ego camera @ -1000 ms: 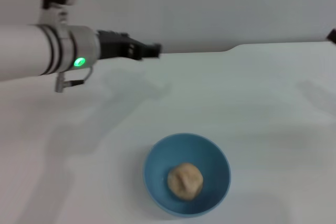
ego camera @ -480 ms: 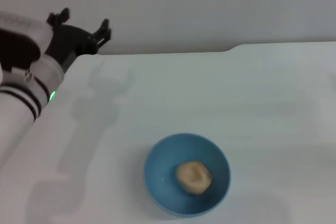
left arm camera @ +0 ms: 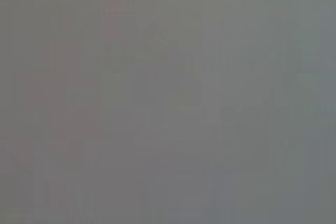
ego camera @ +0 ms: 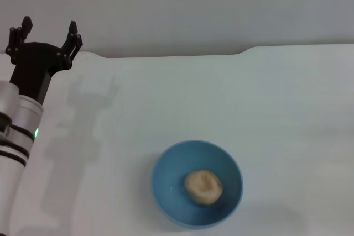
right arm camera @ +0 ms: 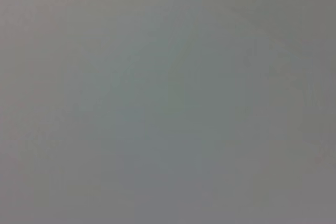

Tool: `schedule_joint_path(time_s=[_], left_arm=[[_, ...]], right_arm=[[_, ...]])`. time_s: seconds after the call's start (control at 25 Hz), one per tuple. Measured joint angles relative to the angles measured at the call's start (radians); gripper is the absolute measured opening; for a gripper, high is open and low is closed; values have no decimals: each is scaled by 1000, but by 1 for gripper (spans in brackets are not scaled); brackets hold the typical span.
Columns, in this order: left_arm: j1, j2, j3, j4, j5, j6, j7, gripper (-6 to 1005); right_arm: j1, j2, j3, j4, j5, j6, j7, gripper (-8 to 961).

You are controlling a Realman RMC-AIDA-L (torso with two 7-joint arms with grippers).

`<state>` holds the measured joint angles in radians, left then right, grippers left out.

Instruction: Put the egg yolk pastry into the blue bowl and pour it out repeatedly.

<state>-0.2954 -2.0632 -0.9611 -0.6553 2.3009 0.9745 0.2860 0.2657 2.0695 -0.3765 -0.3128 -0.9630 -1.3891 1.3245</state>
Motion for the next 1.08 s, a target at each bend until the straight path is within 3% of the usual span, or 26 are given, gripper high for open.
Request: schedule_joint_path(time_s=[0.2,0.24,0.28,0.44,0.56,0.68,1.08], left_arm=[[-32,-3,8,81,0,6,-75,875],[-37,-3,18,95,0,6,-84,874],[-37,-3,18,95,0,6,-84,874],[-38,-2,40,116,0,13,-86,874],[-28,-5,44,126,-8,20,-87,874],[-16,-6,44,128,-10,22,-87,874],[1,-6,45,133,-11,25,-103,875]], right_arm=[[37,5,40,142,11,-1,-626,332],[68,7,60,224,13,-1,-934,332],[68,7,60,224,13,-1,-934,332],[136,9,103,378,13,21,-1487,333],[171,10,144,425,14,65,-1687,333],[186,7,162,422,14,104,-1702,332],[200,3,162,376,8,222,-1454,333]])
